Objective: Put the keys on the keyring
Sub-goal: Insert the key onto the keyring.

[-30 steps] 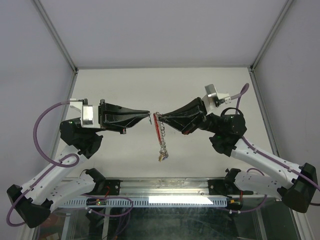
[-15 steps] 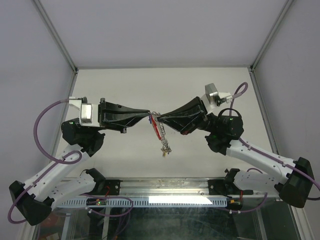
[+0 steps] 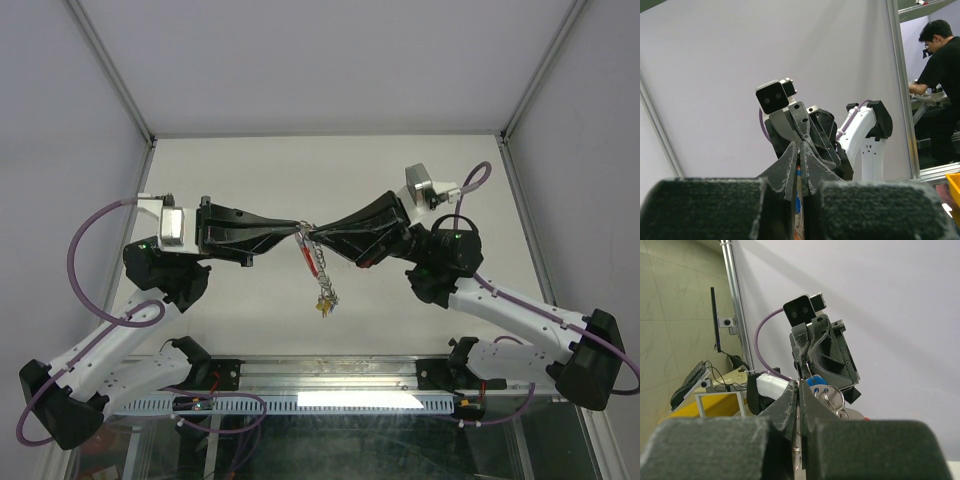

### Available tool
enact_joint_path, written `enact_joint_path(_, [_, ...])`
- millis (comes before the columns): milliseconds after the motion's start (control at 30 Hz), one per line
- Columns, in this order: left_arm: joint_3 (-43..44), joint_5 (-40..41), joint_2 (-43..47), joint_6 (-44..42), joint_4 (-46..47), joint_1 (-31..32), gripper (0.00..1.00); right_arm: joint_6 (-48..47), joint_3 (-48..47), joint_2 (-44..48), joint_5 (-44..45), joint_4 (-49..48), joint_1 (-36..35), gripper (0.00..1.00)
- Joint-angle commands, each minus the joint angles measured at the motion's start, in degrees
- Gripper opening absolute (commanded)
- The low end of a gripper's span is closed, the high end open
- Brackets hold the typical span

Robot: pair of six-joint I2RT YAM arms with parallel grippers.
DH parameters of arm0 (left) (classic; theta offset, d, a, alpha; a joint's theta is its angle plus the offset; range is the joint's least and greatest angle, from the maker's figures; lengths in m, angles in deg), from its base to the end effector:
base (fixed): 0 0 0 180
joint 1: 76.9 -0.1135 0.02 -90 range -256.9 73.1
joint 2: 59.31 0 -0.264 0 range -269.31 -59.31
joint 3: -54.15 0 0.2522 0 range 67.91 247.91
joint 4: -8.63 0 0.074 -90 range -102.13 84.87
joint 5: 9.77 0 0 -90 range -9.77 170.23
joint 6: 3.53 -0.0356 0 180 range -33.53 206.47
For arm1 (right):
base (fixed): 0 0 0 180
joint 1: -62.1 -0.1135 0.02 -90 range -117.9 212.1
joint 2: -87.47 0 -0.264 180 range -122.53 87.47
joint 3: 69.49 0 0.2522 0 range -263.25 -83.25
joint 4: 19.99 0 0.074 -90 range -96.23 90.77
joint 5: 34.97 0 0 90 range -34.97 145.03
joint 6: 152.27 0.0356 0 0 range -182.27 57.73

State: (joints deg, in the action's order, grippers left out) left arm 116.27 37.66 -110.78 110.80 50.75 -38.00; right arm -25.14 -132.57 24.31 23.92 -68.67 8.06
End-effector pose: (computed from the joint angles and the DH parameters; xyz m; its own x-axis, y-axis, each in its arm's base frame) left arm 0.1125 -0.1218 0.4464 0.2429 -0.5858 -0.7732 0.9669 0.0821 0.2415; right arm 0.1155 0.1906 0.4271 -0.1883 0.6206 -0.7612 -0.9784 -0.1862 0.0902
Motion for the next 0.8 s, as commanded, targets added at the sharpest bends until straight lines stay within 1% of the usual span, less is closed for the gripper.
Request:
enact_joint_path(0, [1.0, -1.5, -0.3, 1.7, 2.8, -0.4, 0.0, -0.8, -3.9, -0.3, 1.8, -3.7, -0.5, 0.0])
enact_joint_path(300, [0.9, -2.0, -0.7, 2.6, 3.7, -0.4, 0.0, -1.1, -4.9, -1.3, 1.3, -3.6, -1.0, 0.0])
enact_joint_path(767, [1.3, -4.3, -1.4, 5.1, 7.4, -0.4, 0.0, -1.4, -4.7, -1.4, 1.5, -4.0, -1.1, 0.0])
